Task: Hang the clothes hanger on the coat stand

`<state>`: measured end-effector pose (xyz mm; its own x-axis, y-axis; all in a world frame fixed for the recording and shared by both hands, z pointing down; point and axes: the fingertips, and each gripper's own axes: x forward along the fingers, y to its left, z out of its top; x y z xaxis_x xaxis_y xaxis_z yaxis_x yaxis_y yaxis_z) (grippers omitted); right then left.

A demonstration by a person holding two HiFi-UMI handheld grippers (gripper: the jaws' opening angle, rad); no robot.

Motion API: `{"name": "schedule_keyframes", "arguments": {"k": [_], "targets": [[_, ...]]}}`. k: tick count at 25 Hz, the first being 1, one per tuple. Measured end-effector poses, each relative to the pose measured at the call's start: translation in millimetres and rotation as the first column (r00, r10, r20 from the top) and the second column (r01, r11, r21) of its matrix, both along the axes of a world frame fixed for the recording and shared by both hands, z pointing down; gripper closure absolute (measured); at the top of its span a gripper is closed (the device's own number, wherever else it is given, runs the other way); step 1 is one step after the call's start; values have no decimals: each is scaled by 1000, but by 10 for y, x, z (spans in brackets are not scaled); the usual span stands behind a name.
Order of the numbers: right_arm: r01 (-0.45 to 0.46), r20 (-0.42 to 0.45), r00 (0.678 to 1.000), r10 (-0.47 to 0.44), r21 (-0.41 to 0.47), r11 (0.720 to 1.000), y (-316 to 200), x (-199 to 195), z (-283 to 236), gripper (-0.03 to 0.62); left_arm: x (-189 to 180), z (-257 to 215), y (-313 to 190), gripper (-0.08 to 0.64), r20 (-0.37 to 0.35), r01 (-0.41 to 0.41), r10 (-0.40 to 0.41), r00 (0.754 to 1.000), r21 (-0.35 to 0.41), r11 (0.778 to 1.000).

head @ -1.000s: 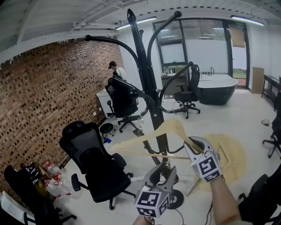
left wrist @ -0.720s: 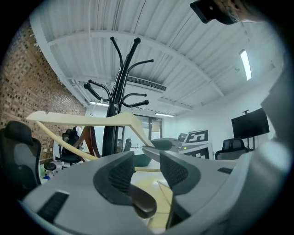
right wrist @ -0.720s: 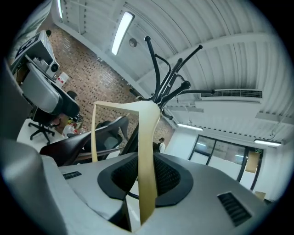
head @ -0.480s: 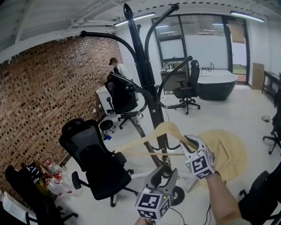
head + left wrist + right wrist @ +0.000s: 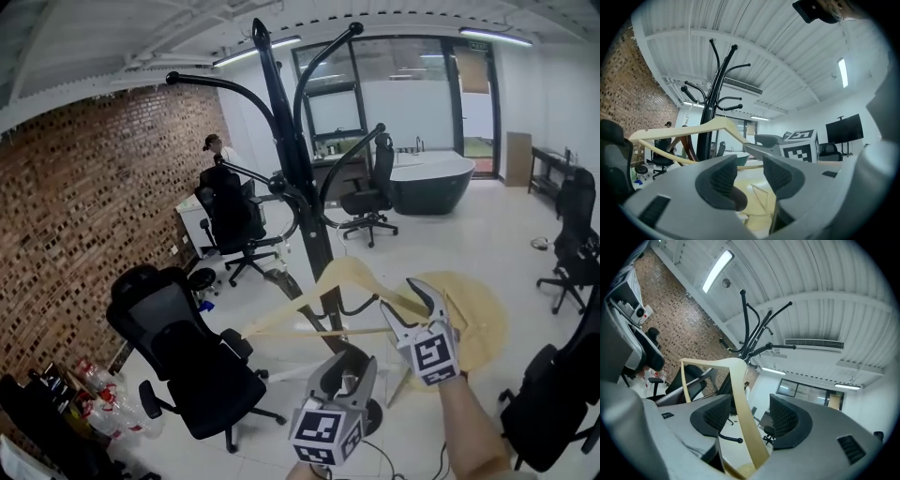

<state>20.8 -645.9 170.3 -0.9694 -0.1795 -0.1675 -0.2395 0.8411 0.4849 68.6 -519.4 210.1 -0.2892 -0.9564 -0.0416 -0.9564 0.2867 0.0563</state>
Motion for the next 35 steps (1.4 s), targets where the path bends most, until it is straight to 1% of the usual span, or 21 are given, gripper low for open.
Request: {"name": "schedule_keyframes", "arguments": {"k": [4,8,11,13,15,16,18,19,21,22,24,26,29,33,35], "targets": [[-84,-8,996,84,-11,996,221,263,61,350,118,-3,227,380,-8,-75,75,997,8,997],[-179,-28,984,178,-35,983,405,556,263,350,271,87,429,380,-23,-153,154,988,16,988],[-243,-34,970,242,-59,968,585,851,467,356,459,252,479,380,-30,-227,227,973,21,974],[-303,-50,953,300,-86,949,673,1123,596,401,643,348,452,380,-34,-282,283,959,20,959],[-368,-59,930,363,-132,921,703,1445,703,446,828,441,389,400,-36,-322,322,946,12,947],[-400,-60,917,395,-163,902,691,1620,765,470,916,501,350,409,-40,-335,335,941,4,942],[-465,-76,884,461,-230,855,617,2006,947,525,1097,656,268,442,-56,-358,356,933,-17,934],[-493,-86,868,489,-264,829,572,2204,1052,540,1185,738,232,458,-65,-365,363,930,-28,930],[-531,-106,843,528,-320,785,519,2566,1232,550,1373,885,172,485,-81,-377,373,924,-46,925],[-544,-113,833,541,-340,767,508,2738,1308,583,1482,950,147,498,-87,-383,378,922,-53,922],[-567,-127,815,566,-377,732,474,3111,1463,583,1751,1084,77,515,-93,-393,386,918,-66,917],[-584,-142,799,585,-416,697,363,3543,1625,583,2111,1211,-63,528,-96,-400,393,915,-80,913],[-592,-169,787,593,-477,649,87,4231,1874,583,2733,1396,-387,540,-99,-396,386,917,-103,913],[-585,-205,792,576,-526,617,-250,5074,2255,583,3526,1735,-838,551,-99,-357,345,933,-147,922],[-587,-226,790,570,-547,597,-425,5458,2464,583,3876,1893,-1027,551,-111,-336,322,940,-157,928]]}}
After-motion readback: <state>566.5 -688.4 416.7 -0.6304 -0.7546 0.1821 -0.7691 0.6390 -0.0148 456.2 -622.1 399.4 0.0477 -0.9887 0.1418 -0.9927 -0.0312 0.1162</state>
